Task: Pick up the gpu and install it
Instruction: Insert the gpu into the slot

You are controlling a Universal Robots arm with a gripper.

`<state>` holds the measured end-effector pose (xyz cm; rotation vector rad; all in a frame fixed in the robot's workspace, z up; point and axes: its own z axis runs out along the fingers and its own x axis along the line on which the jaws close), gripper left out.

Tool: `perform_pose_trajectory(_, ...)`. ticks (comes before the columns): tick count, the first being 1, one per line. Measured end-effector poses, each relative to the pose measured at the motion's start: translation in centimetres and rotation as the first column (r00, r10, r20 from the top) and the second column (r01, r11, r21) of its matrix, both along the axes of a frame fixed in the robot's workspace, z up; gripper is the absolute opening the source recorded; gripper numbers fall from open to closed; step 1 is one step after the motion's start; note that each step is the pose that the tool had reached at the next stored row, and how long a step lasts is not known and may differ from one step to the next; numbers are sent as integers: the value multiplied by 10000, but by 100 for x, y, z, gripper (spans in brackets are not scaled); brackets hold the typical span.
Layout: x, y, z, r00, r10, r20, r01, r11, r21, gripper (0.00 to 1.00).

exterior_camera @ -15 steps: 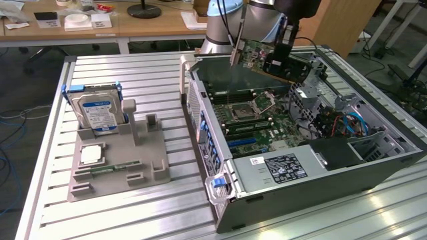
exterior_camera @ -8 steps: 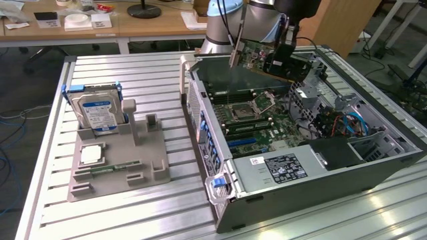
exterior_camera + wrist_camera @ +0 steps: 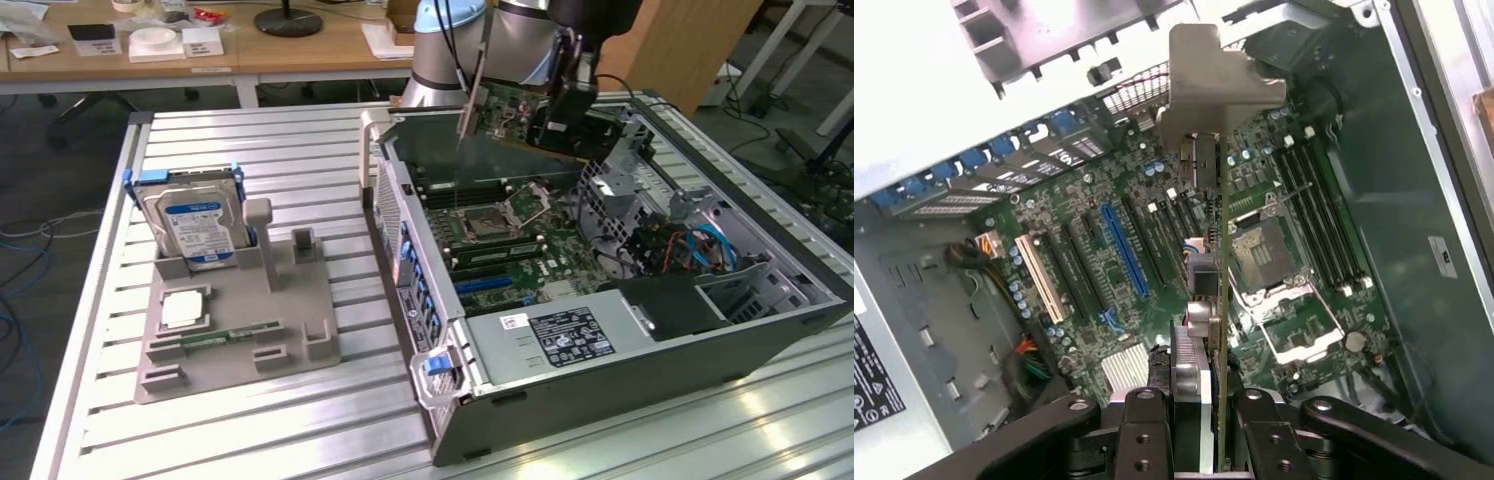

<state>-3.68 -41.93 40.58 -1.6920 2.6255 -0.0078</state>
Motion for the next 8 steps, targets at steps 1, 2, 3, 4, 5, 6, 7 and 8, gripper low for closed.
perform_pose_trajectory(1, 0, 0, 0, 9999, 107, 0, -107, 9999, 0, 28)
perform_pose_trajectory(2, 0, -1, 0, 9998, 217, 0, -217, 9998, 0, 28)
perform_pose_trajectory(3, 0, -1, 0, 9994, 339, 0, -339, 9994, 0, 28)
perform_pose_trajectory(4, 0, -1, 0, 9990, 453, 0, -453, 9990, 0, 28)
perform_pose_trajectory(5, 0, -1, 0, 9984, 568, 0, -568, 9984, 0, 28)
perform_pose_trajectory(6, 0, -1, 0, 9977, 683, 0, -683, 9977, 0, 28)
perform_pose_trajectory(7, 0, -2, 0, 9968, 798, 0, -798, 9968, 0, 28)
perform_pose_trajectory(8, 0, -2, 0, 9958, 912, 0, -912, 9958, 0, 28)
